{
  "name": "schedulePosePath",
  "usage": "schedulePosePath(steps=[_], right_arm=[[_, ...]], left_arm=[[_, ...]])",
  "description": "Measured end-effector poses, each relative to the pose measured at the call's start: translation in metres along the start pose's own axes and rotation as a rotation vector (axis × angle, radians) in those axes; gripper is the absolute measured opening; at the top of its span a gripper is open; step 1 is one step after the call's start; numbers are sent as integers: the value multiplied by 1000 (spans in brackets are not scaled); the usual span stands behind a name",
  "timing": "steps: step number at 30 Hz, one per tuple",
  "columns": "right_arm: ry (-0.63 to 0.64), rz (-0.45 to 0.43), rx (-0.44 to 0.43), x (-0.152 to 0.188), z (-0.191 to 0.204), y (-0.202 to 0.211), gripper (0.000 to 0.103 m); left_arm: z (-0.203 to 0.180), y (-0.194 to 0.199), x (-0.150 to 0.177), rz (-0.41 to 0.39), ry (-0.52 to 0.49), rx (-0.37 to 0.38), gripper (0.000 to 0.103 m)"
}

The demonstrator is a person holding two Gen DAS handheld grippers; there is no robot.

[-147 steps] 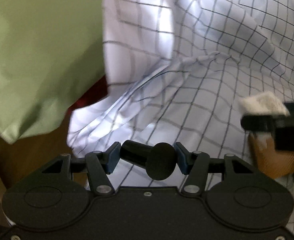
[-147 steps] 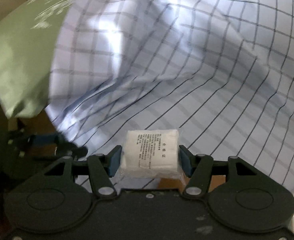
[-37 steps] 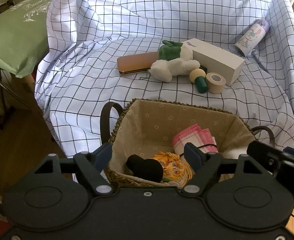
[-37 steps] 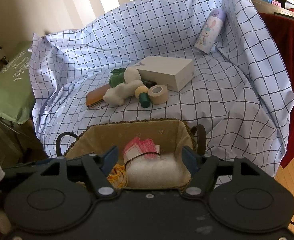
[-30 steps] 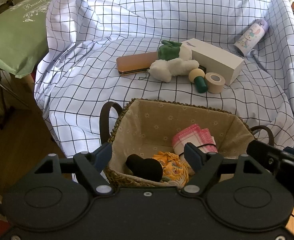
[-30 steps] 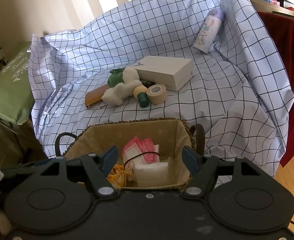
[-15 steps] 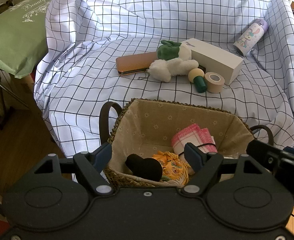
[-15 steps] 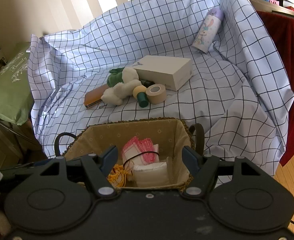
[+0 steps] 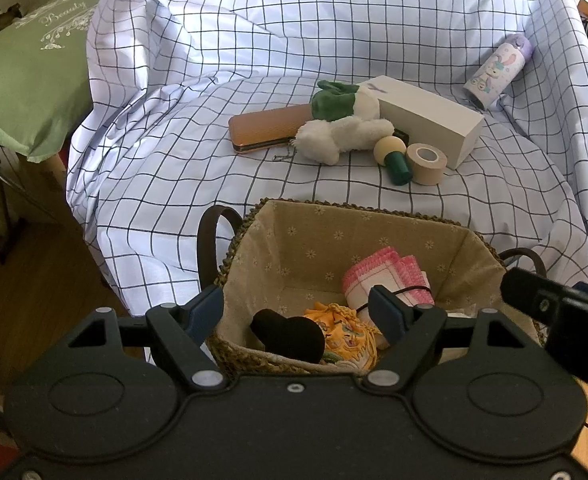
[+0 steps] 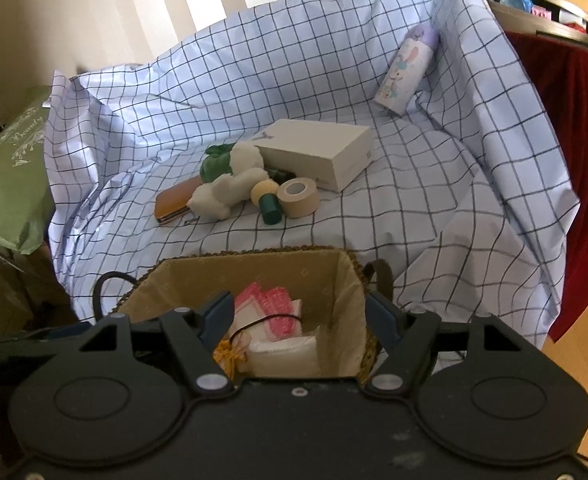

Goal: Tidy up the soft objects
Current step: 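Open both tools and withdraw them from the basket, then move both tools toward the pile of toys and tape roll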

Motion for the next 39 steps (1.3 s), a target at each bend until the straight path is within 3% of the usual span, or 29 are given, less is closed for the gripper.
schedulePosePath(steps=[10,14,28,33,39], right_arm=[[11,-73,78,-30,-6,-4,76],[9,-95,125,-46,-11,-9,78],[-16,-90,288,-95,-32,-54,81],[-21,-101,379,-106,-40,-72,81],[-26,-96,471,-115,-51,-95,81]], left_arm=[[8,-2,-21,-25,-49,-45,78],[14,-4,-35,-47,-55,-71,86],[21,-28,-84,-112,-120,-183,87],[32,-39,-101,-118,-85,-167,87],[55,-54,-115,-137,32,-196,87]])
Point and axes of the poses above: each gripper's, at about its wrist camera, not at the fingertips, and y roughly against the way its jaws point, z to its left, x to its underside, the point moved 2 cm from there along -y, roughly the way its jaws point, and after that the axes turned 11 degrees about z, right-handed, at the moved point
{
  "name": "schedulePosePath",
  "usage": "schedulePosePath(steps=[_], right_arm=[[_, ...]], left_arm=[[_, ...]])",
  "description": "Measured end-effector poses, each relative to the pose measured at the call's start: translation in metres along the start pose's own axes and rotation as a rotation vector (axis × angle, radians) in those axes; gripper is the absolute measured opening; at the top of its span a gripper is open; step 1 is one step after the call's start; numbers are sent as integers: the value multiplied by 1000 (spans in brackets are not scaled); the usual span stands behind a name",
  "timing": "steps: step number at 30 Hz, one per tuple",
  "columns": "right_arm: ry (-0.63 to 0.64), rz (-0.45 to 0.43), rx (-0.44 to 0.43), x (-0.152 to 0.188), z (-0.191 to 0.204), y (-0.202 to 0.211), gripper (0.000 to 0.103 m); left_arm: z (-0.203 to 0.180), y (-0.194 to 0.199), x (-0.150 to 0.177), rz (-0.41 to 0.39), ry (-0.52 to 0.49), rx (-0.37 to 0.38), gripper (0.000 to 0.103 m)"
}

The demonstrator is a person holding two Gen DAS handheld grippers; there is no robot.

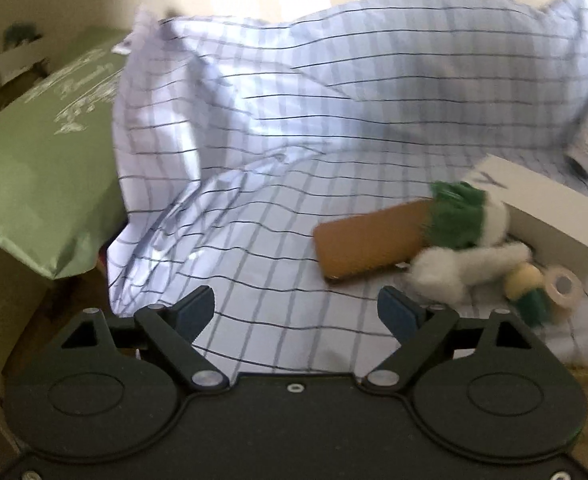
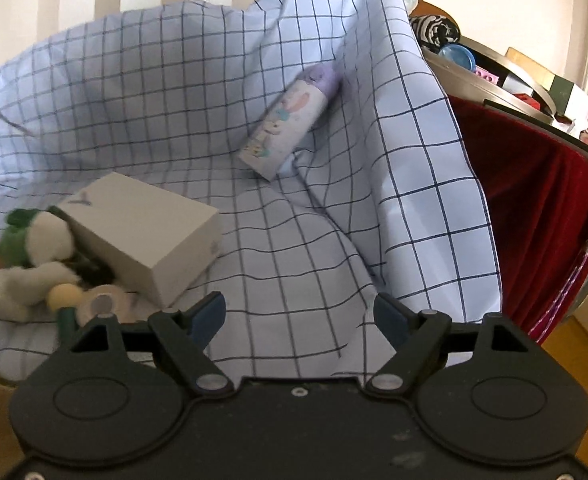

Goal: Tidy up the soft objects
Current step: 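Move both tools toward the pile of toys and tape roll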

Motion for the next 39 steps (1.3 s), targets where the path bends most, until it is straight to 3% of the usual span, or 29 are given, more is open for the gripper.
schedulePosePath(steps=[5,11,15,19,28,33,39], right_arm=[[23,10,25,-3,8,-19,81],[24,37,1,-5,21,-31,81],[12,27,11,-6,23,-35,81],[-37,9,10,-10,15,-34,81],[-143,54,-50,-24,6,-33,81],[-119,-49,5,-20,15,-19,81],[-59,-66,20,-15,20,-20,81]], left_arm=[[12,-14,-4,11,58,-25,86],[8,-27,-6,62,76,57,86],[0,-36,-4,72,56,27,86],[2,-38,-3,67,71,24,86],[7,-35,1,41,125,49,86],[7,-34,5,14,142,43,86],[8,-39,7,26,146,21,86]])
Point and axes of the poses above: each gripper's, at about its wrist camera, not at the fingertips, and y roughly against the way its jaws point, z to its left, x to its underside, the point moved 2 cm from there along -y, roughly the way its jaws point, and after that the axes turned 11 degrees about z, right-handed, at the moved point
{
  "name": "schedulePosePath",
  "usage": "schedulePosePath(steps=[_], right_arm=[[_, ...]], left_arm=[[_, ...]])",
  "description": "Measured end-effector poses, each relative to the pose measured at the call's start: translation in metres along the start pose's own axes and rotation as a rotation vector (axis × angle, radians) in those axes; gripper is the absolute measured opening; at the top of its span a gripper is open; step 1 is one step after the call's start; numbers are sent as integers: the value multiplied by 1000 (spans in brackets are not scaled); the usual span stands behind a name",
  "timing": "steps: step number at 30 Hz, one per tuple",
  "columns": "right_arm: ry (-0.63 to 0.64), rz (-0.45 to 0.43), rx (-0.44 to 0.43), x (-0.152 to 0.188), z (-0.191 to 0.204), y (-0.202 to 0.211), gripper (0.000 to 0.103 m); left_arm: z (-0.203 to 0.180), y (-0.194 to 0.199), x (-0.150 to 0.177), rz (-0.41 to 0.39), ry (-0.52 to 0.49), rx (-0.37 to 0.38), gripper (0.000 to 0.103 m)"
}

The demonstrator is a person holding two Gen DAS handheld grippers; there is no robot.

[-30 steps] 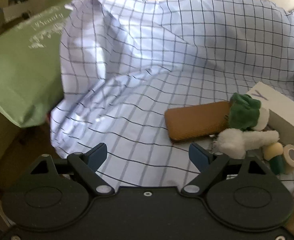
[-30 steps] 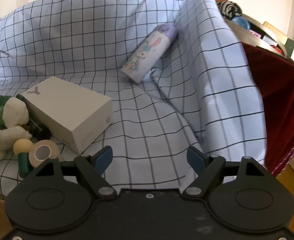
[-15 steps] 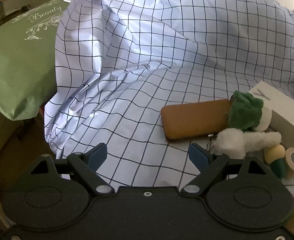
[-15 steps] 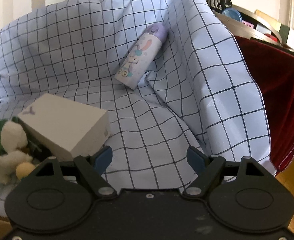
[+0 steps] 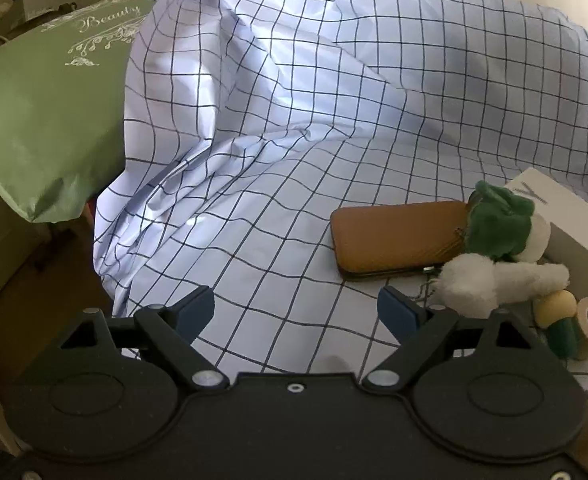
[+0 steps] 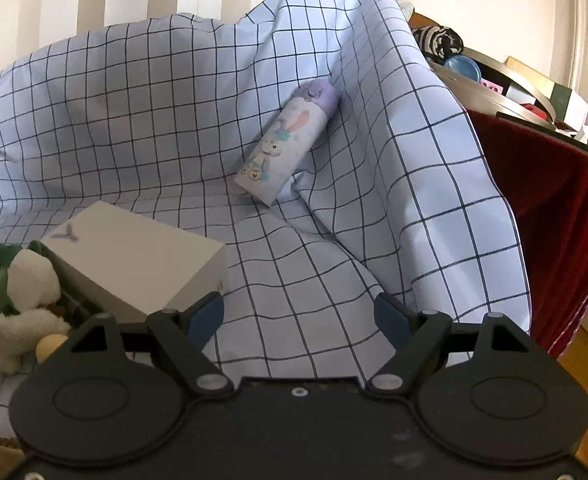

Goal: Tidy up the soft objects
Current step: 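Move both tools toward the pile of toys and tape roll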

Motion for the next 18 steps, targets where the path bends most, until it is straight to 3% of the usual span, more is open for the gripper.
schedulePosePath(steps=[7,18], right_arm=[[-51,42,-36,1,-11,-6,82],[-18,95,-60,-1,-15,-6,84]], left_arm=[[-2,-2,-2,-15,-9,-26,86],[-3,-2,-4,2,-78,-86,87]])
Point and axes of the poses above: each gripper's, at about its wrist camera, not at the fingertips, and y roughly against the way its jaws point, z to its left, x to its underside, the point moved 2 cm from there along -y, roughly the way its jaws point, and after that the axes turned 11 degrees about z, right-handed, at the moved point
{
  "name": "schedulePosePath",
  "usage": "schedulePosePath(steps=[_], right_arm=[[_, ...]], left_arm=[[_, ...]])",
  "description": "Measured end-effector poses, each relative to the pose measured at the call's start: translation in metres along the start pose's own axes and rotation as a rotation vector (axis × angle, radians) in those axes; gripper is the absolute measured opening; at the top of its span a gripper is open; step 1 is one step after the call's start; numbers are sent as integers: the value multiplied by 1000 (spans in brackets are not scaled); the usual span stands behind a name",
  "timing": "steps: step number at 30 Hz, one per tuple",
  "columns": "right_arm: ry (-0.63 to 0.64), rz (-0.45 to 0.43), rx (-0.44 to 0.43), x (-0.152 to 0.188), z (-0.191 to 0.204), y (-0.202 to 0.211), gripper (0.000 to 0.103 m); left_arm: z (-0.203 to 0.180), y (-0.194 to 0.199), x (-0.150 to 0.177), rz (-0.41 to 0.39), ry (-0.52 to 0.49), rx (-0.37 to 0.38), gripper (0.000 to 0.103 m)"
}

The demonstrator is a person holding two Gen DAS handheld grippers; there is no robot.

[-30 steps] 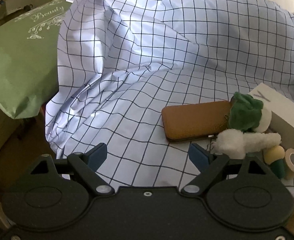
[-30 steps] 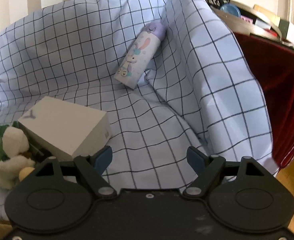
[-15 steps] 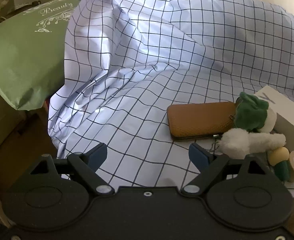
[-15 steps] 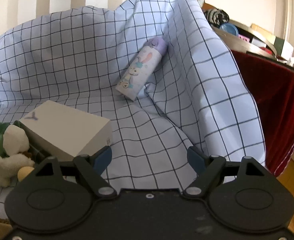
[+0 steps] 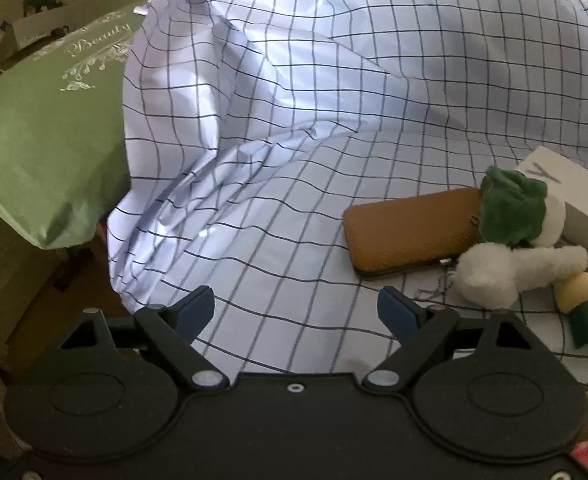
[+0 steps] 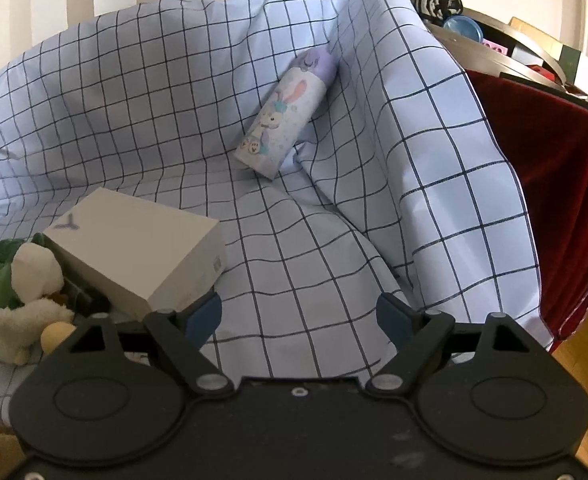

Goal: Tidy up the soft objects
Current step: 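Move both tools toward the pile of toys and tape roll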

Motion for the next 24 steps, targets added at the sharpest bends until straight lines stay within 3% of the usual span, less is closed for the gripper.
schedulePosePath(steps=[6,10,17,21,24], right_arm=[[79,-83,115,-3,2,21,88],[107,-135,124,-6,6,39,91],[127,-118,-9,-8,21,50,96],[122,-21,-132,-4,28,39,96],[105,54,-196,0,33,28,96]], left_arm=[[4,9,-11,-35,-12,-88,87],[3,21,-18,-78,-12,-88,88],[-18,23,-29,-35,-45,101,90],[-36,13,-35,44,-61,227,90],[-53,6,-42,74,-101,264,91]])
Point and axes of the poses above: each gripper's, at about its wrist camera, not at the fingertips, and y roughly against the way its jaws point, z to its left, x to its underside, the point moved 2 cm from there along -y, roughly the way its jaws point, and after that the axes turned 11 degrees about z, right-handed, at the moved point
